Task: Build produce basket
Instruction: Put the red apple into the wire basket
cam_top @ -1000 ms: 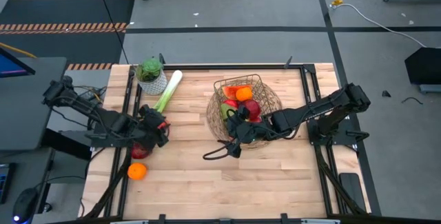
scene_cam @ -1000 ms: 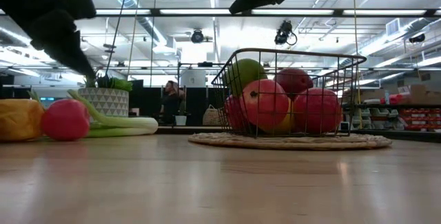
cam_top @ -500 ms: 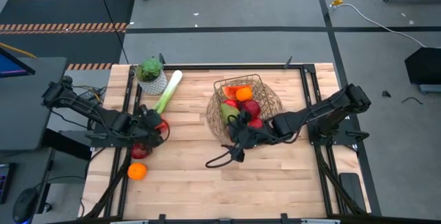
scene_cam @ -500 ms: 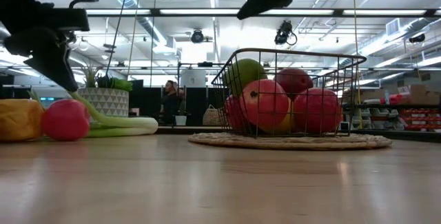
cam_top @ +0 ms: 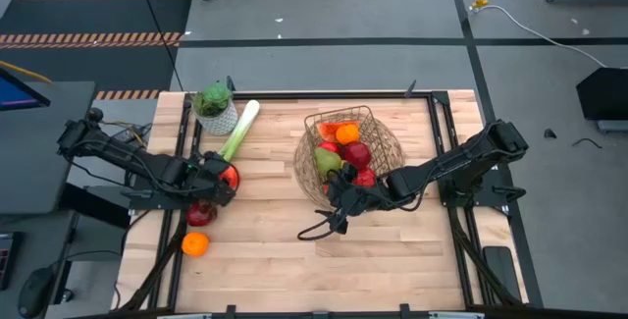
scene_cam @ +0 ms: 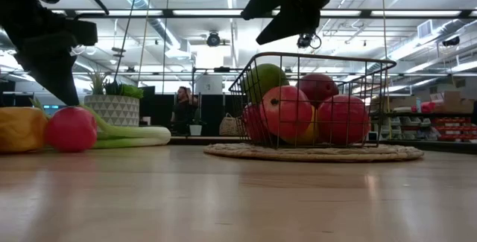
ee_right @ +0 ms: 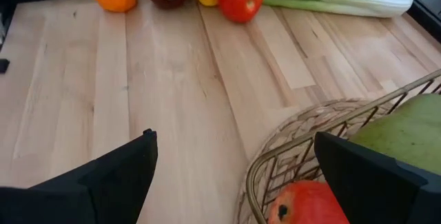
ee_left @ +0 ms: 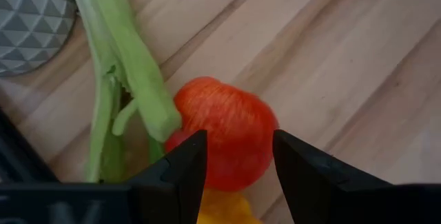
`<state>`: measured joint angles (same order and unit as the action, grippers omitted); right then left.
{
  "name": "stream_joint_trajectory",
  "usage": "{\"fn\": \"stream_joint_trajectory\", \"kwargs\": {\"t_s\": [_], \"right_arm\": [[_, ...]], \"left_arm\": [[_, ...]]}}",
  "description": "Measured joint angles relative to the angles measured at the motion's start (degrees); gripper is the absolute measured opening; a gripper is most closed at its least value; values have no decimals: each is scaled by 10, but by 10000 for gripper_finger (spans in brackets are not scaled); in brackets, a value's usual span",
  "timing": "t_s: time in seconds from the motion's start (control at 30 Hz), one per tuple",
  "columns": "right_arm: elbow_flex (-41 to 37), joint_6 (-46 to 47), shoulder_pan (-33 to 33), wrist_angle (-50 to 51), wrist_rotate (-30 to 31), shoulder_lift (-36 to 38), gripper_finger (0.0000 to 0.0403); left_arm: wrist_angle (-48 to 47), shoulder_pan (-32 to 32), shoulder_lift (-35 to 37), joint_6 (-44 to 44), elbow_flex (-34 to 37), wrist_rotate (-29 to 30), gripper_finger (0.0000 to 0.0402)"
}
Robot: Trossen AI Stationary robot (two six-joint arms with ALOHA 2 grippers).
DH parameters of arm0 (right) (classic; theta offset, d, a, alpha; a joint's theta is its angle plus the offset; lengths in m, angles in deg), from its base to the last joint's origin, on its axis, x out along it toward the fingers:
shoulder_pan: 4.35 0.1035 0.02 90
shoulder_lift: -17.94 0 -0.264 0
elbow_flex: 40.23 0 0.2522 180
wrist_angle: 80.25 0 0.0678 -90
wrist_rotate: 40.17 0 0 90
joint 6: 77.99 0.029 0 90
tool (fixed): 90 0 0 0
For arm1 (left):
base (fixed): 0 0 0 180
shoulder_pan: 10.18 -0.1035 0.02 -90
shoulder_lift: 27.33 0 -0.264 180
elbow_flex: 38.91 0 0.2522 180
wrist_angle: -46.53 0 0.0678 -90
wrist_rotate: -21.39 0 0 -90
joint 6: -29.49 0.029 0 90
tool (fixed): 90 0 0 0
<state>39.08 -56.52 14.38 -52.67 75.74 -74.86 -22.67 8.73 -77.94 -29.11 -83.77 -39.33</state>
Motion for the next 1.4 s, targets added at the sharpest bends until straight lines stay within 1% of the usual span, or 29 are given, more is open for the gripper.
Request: {"fn": "stream_joint_trajectory", "kwargs": {"t_s": [0.17,0.23,0.37,0.47,0.67,0.8,0.9,1.23,1.33,1.4], "right_arm": [[-4,13,2,-10,-1,0,394],[-5,15,2,-11,-3,0,394],[-5,15,3,-14,-5,0,394],[-5,15,2,-14,-5,0,394],[-5,15,6,-14,-5,0,394],[-5,15,10,-14,-5,0,394],[-5,15,10,-13,-5,0,394],[-5,15,10,-13,-5,0,394],[-5,15,10,-13,-5,0,394],[-5,15,10,-13,-5,0,394]], "left_arm": [[56,-20,2,-21,45,-9,172],[62,-26,2,-23,56,-7,172],[60,-28,1,-19,53,3,172],[62,-30,1,-6,46,-7,172],[62,-24,1,-10,45,-22,175],[70,-19,0,-12,48,11,186],[94,-19,-1,-27,49,39,189],[108,-19,-1,-8,49,45,179],[112,-19,-1,-2,49,46,181],[114,-19,-1,21,49,40,188]]}}
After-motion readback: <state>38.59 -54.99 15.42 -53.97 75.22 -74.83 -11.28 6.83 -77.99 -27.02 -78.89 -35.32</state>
